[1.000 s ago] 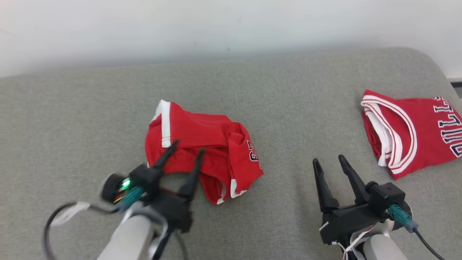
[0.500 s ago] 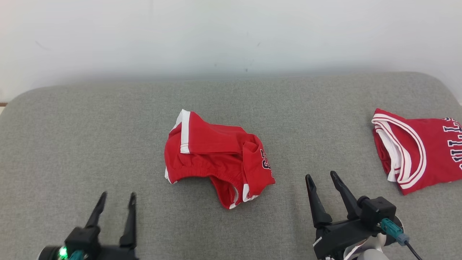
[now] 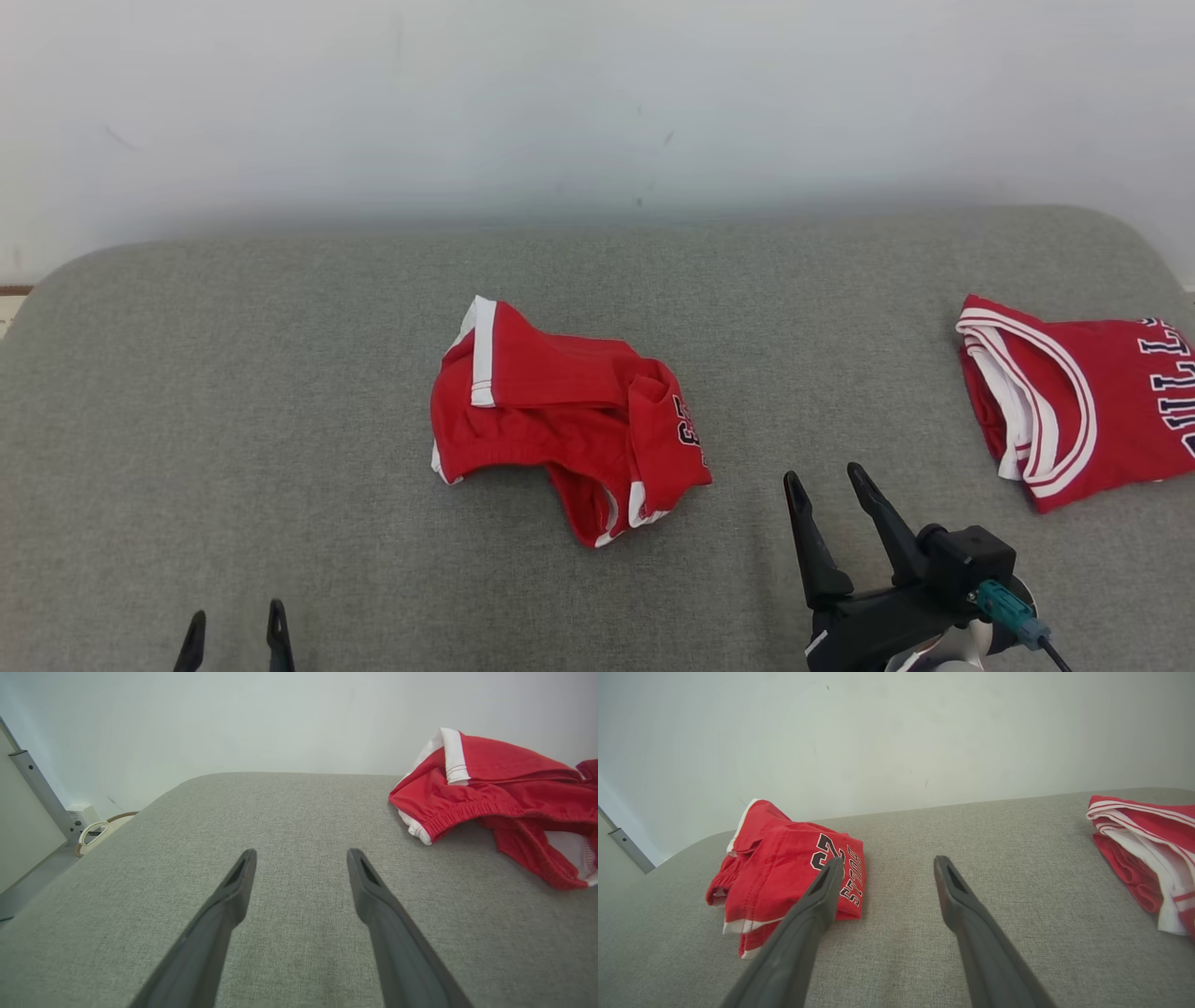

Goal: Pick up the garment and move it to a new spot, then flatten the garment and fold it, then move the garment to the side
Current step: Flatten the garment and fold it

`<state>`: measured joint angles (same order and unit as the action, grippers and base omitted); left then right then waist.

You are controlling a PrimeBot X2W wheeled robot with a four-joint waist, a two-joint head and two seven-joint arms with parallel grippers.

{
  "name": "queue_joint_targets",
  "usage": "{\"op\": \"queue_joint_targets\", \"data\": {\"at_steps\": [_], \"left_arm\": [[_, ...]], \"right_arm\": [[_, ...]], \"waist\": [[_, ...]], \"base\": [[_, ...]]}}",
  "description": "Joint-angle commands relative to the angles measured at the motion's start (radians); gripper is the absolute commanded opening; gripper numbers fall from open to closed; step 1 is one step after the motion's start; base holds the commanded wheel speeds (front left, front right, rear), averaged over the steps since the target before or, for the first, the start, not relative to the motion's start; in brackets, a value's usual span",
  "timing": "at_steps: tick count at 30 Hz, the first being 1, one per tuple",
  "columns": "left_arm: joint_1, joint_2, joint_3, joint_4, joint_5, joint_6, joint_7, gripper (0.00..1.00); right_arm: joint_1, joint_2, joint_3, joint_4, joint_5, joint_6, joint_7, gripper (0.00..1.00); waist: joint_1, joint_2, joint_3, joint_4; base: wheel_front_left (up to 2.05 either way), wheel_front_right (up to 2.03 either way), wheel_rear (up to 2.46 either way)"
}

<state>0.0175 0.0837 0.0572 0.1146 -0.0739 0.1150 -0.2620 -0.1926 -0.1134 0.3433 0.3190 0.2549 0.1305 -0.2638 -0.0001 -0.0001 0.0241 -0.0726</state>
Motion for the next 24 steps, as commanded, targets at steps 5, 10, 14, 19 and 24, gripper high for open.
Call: {"op": "queue_joint_targets", "data": {"at_steps": [5, 10, 14, 19, 24], "left_arm": [[0.021, -0.016, 0.000, -0.008, 0.013, -0.015, -0.004, 1.00], [0.001, -0.025, -0.016, -0.008, 0.015, -0.025, -0.004, 1.00], [-0.005, -0.028, -0.028, -0.007, 0.015, -0.027, -0.004, 1.00], [0.000, -0.032, -0.035, 0.007, -0.003, -0.036, -0.004, 1.00], [0.013, -0.032, -0.038, 0.007, -0.007, -0.036, -0.004, 1.00]], "right_arm": [[0.005, -0.003, 0.016, -0.002, 0.004, 0.000, 0.000, 1.00], [-0.028, -0.001, 0.055, -0.026, 0.009, 0.000, 0.000, 1.00], [-0.049, 0.002, 0.092, -0.032, 0.013, 0.000, 0.000, 1.00], [-0.075, 0.007, 0.121, 0.006, 0.018, 0.000, 0.000, 1.00], [-0.102, 0.019, 0.117, 0.068, 0.006, 0.000, 0.000, 1.00]], "waist": [[0.0001, 0.0001, 0.003, 0.021], [0.0001, 0.0001, 0.007, 0.054], [0.0001, 0.0001, 0.012, 0.090], [0.0001, 0.0001, 0.018, 0.134], [0.0001, 0.0001, 0.022, 0.166]], "base": [[0.00, 0.00, 0.00], [0.00, 0.00, 0.00], [0.00, 0.00, 0.00], [0.00, 0.00, 0.00], [0.00, 0.00, 0.00]]}}
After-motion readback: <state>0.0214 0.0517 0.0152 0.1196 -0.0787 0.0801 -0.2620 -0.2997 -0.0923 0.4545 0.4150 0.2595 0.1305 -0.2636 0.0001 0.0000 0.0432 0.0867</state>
